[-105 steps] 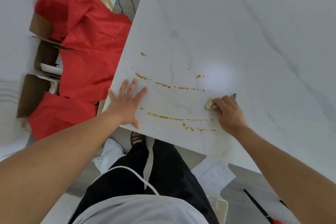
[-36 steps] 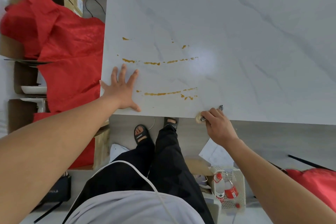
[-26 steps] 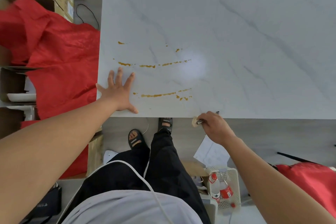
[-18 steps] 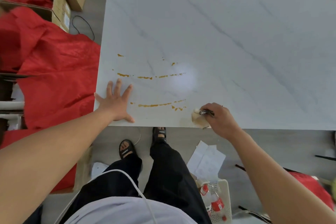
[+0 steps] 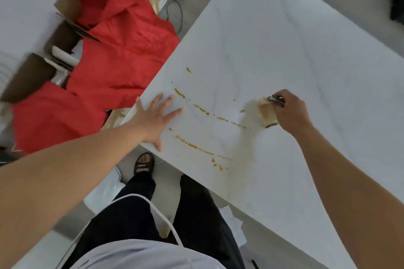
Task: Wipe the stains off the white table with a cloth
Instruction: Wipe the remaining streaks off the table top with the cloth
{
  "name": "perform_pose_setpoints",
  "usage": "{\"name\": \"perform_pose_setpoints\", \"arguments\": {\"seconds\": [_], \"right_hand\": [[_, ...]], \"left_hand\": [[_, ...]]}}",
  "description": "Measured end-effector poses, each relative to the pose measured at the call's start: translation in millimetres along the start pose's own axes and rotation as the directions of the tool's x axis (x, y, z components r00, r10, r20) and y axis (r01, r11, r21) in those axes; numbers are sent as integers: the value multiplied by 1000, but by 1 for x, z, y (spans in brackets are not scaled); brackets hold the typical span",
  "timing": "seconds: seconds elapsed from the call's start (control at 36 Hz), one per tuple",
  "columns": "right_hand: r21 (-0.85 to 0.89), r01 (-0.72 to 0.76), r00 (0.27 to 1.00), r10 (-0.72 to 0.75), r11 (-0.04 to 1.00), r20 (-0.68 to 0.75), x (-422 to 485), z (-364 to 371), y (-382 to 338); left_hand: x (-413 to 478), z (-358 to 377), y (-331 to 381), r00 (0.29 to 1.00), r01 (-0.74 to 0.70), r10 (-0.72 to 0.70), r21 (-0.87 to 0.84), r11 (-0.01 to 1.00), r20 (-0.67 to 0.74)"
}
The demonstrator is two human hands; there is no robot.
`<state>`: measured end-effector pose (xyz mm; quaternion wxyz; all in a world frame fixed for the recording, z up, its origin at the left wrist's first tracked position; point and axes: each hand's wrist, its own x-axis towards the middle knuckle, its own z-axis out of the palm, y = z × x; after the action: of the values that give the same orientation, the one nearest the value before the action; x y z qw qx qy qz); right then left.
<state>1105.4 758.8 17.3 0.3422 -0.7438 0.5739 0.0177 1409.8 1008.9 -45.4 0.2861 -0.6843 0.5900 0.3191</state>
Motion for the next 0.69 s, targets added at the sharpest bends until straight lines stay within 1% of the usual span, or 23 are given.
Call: {"name": "perform_pose_setpoints", "arguments": {"seconds": [0.11,0.19,0.28,0.33,0.36,0.42,0.47,0.56,0.61,0.69], "right_hand": [[-105,23,1000,-22,994,9,40,4,5],[-255,70,998,-69,964,10,51,13,6],[-326,112,993,-114,939,11,50,26,19],[-329,161,986,-164,931,19,43,38,32],[-314,171,984,-180,934,1,39,44,37],[-266,148,984,-168,952,-54,30,52,42],[-255,171,979,-194,952,-68,22,59,47],[-280,217,971,-238,935,-40,18,64,56],[-308,267,958,-287,913,-21,17,63,62],[-332,302,948,-320,894,2,19,61,66]], "left_hand": [[1,-3,8,999,38,-39,-64,997,-12],[-7,3,16,993,96,-105,-152,984,-53],[-21,9,29,957,254,-278,-227,940,-82],[-32,16,38,917,349,-390,-301,887,-87],[-37,20,43,900,373,-426,-347,861,-91],[-44,30,56,883,383,-459,-418,824,-96],[-51,44,73,870,376,-475,-441,815,-136],[-58,66,96,855,353,-477,-445,823,-205],[-61,81,110,858,338,-472,-471,815,-202],[-65,96,127,874,320,-450,-477,818,-185]]}}
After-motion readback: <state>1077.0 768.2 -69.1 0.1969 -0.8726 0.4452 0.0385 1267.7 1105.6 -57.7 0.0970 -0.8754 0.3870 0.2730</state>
